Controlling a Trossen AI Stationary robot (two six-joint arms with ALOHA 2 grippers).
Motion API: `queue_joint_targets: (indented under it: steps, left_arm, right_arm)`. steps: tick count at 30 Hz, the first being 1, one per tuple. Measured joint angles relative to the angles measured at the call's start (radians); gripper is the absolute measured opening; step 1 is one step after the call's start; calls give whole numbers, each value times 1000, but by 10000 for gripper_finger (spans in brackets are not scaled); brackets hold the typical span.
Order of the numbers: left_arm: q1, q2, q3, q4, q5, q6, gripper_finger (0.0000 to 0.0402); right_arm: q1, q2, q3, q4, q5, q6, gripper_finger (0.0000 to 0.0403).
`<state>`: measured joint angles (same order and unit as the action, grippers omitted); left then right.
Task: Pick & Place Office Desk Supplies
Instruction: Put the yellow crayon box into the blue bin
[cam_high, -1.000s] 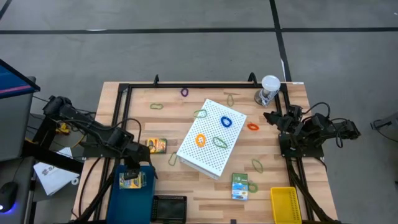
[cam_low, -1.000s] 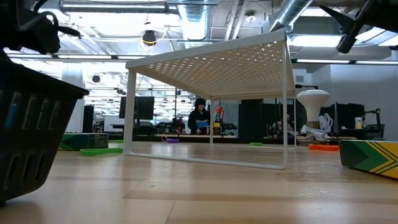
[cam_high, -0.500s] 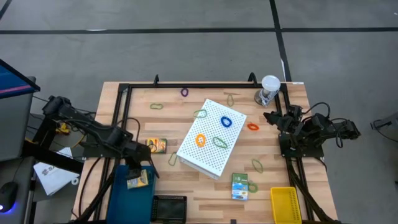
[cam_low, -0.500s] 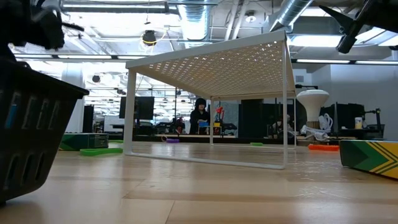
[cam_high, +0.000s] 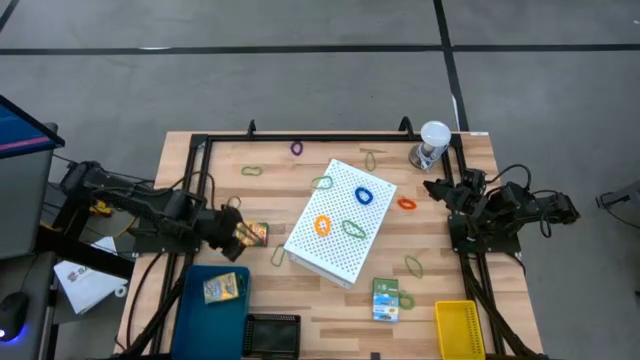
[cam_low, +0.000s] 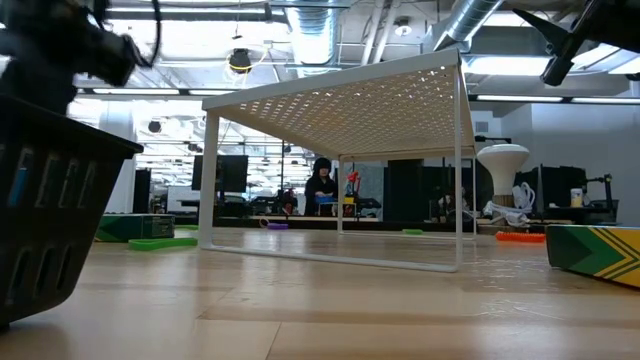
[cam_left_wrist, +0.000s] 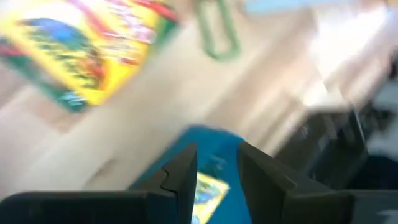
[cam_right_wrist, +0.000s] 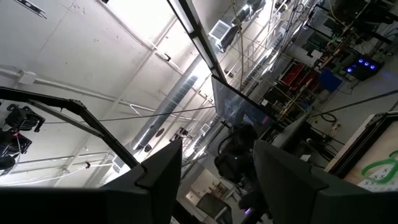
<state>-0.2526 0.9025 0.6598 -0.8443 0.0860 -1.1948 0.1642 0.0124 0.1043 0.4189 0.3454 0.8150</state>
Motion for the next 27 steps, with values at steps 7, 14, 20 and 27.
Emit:
queue_joint_targets:
  steps: [7, 14, 20, 27]
  left_arm:
    - [198, 10, -2, 46, 9, 77, 136]
    - [256, 160, -1, 156, 79, 245, 124]
    - [251, 285, 34, 188, 43, 336, 118]
    - [265, 319, 111, 166, -57, 676, 117]
  right_arm:
    - [0, 0, 0, -4, 0, -3, 195]
    - [0, 0, 0, -21, 0, -3, 195]
    - [-1, 0, -1, -23, 0, 5, 195]
    - [-1, 0, -1, -27, -1, 17, 195]
